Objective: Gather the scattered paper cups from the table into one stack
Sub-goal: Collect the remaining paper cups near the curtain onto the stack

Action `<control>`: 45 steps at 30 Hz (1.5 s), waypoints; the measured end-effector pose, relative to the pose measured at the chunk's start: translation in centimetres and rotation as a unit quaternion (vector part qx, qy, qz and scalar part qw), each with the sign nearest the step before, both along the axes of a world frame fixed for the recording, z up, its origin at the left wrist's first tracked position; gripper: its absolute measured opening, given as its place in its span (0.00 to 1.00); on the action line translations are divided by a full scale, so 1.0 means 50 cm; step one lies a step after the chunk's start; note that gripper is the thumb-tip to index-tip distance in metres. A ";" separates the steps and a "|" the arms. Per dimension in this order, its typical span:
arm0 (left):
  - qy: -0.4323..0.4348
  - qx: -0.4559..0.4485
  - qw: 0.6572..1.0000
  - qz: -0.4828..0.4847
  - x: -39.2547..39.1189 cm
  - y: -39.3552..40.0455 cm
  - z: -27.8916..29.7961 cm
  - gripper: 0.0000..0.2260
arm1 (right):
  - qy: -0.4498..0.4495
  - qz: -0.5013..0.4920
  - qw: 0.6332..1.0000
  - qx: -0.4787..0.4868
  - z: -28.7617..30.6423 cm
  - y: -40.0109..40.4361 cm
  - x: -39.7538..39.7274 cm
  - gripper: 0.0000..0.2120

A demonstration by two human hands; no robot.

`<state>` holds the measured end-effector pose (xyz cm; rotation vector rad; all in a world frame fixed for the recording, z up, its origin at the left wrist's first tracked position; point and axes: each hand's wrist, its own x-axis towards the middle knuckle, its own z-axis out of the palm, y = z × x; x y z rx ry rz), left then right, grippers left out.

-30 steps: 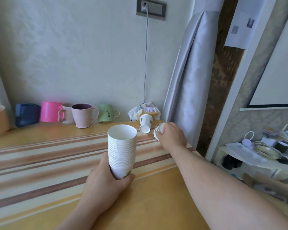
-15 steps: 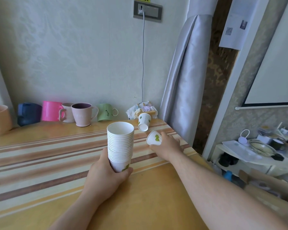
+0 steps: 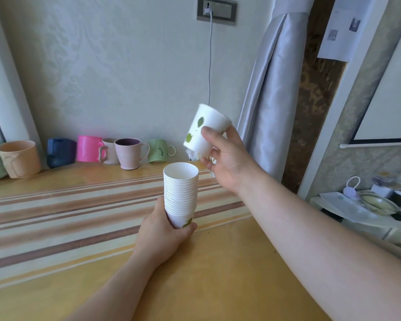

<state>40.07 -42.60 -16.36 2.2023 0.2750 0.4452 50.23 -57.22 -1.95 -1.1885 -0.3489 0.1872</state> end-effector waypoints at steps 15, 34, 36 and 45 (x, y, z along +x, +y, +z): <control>-0.022 -0.048 0.996 0.068 0.012 0.012 -0.009 0.26 | -0.107 -0.065 0.970 -0.208 -0.134 -0.033 0.043 0.22; 0.054 0.013 0.997 0.058 0.081 0.171 0.004 0.29 | 0.071 -0.351 0.821 -0.445 -0.262 -0.065 0.380 0.22; 0.032 0.012 0.997 0.063 0.070 0.172 0.008 0.29 | 0.049 -0.343 0.832 -0.434 -0.248 -0.063 0.360 0.20; 0.054 0.005 0.997 0.047 0.064 0.168 -0.002 0.30 | 0.115 -0.145 0.980 -0.070 -0.214 0.052 0.180 0.28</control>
